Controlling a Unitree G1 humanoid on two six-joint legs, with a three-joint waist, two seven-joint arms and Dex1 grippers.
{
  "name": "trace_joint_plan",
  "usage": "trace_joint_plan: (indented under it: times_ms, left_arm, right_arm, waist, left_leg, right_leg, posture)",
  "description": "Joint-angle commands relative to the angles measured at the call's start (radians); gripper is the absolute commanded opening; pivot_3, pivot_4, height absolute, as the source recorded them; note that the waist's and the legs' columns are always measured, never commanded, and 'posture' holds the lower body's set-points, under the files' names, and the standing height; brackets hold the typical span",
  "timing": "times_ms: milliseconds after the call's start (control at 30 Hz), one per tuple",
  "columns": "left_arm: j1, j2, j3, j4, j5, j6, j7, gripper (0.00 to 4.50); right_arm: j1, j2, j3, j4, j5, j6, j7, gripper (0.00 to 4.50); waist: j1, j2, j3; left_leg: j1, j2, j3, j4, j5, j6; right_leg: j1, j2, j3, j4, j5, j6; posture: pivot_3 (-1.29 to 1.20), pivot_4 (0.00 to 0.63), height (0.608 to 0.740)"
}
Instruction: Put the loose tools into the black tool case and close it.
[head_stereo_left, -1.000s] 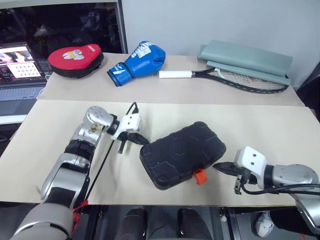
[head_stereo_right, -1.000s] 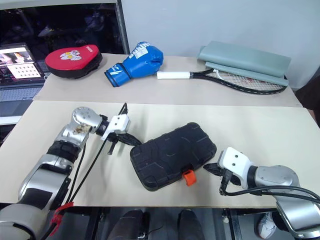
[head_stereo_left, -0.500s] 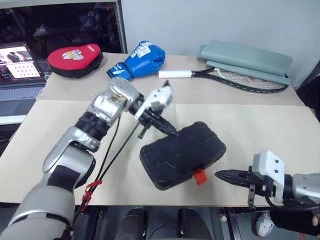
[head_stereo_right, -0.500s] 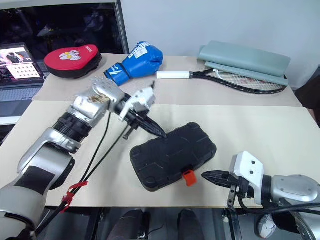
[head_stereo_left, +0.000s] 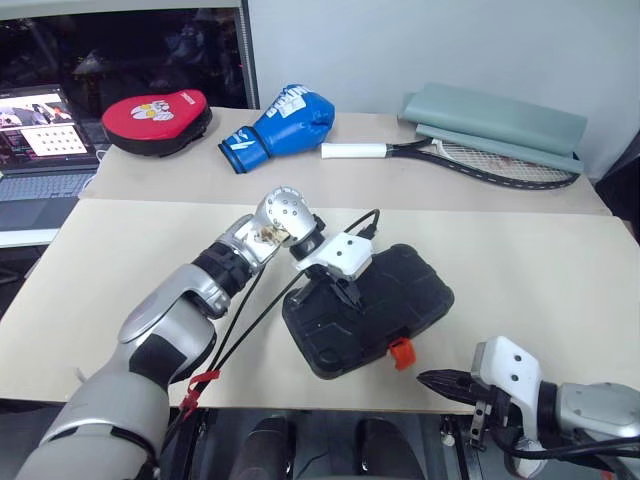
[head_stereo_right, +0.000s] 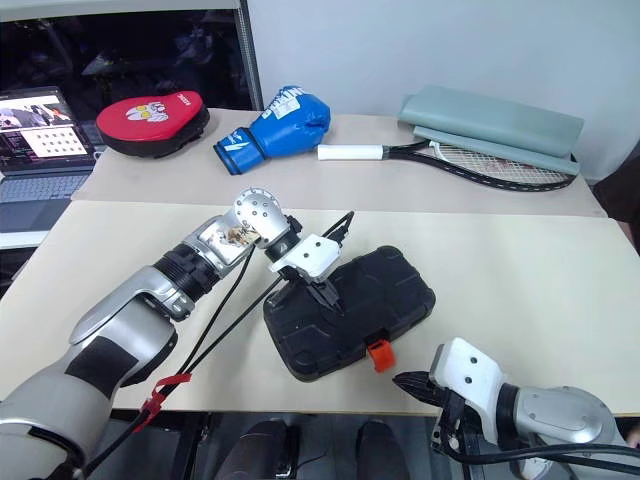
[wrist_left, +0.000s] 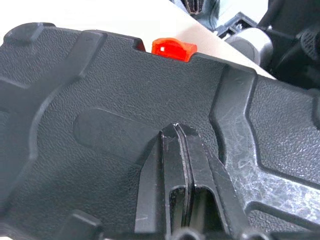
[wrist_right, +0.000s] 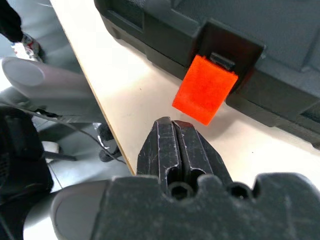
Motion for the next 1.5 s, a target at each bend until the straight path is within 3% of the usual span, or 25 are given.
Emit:
trace_joint_plan:
  times_ms: [33, 367, 900, 1233, 1500]
  left_arm:
    - [0.024, -0.001, -0.015, 0.027, 0.047, 0.009, -0.003, 0.01]
    - [0.039, -0.010, 0.026, 0.014, 0.064, 0.022, -0.003, 0.01]
    - [0.060, -0.030, 0.066, -0.002, 0.094, 0.033, -0.003, 0.01]
    - [0.077, -0.035, 0.086, -0.007, 0.112, 0.030, -0.003, 0.01]
    - [0.075, -0.041, 0.090, -0.007, 0.118, 0.028, -0.003, 0.01]
  right_arm:
    - [-0.002, 0.010, 0.030, 0.003, -0.035, -0.024, -0.018, 0.00]
    - [-0.089, 0.047, 0.140, 0.119, -0.115, -0.070, -0.047, 0.00]
    - [-0.263, 0.051, 0.208, 0.165, -0.101, -0.037, -0.023, 0.00]
    - [-0.133, 0.006, 0.118, 0.068, -0.050, -0.011, 0.014, 0.00]
    - [-0.168, 0.046, 0.174, 0.079, -0.075, -0.022, -0.035, 0.00]
  waist:
    - [-0.001, 0.000, 0.000]
    - [-0.001, 0.001, 0.000]
    - [-0.001, 0.001, 0.000]
    - [0.000, 0.001, 0.000]
    - [-0.001, 0.001, 0.000]
  left_leg:
    - [0.000, 0.000, 0.000, 0.000, 0.000, 0.000]
    - [0.000, 0.000, 0.000, 0.001, 0.000, 0.000]
    - [0.000, 0.001, 0.000, 0.001, 0.000, 0.000]
    - [-0.001, 0.001, 0.000, 0.001, 0.000, 0.000]
    - [0.000, 0.001, 0.000, 0.001, 0.000, 0.000]
  right_leg:
    - [0.000, 0.000, 0.000, 0.000, -0.001, 0.002]
    - [0.000, 0.000, 0.000, 0.000, -0.001, 0.002]
    - [-0.001, 0.001, 0.000, 0.000, 0.002, -0.003]
    - [-0.001, 0.001, 0.000, 0.000, 0.002, -0.004]
    - [0.000, 0.001, 0.000, 0.000, 0.000, 0.001]
  posture:
    - [0.00, 0.150, 0.737]
    - [0.00, 0.150, 0.737]
    - [0.00, 0.150, 0.737]
    - [0.00, 0.150, 0.737]
    - [0.00, 0.150, 0.737]
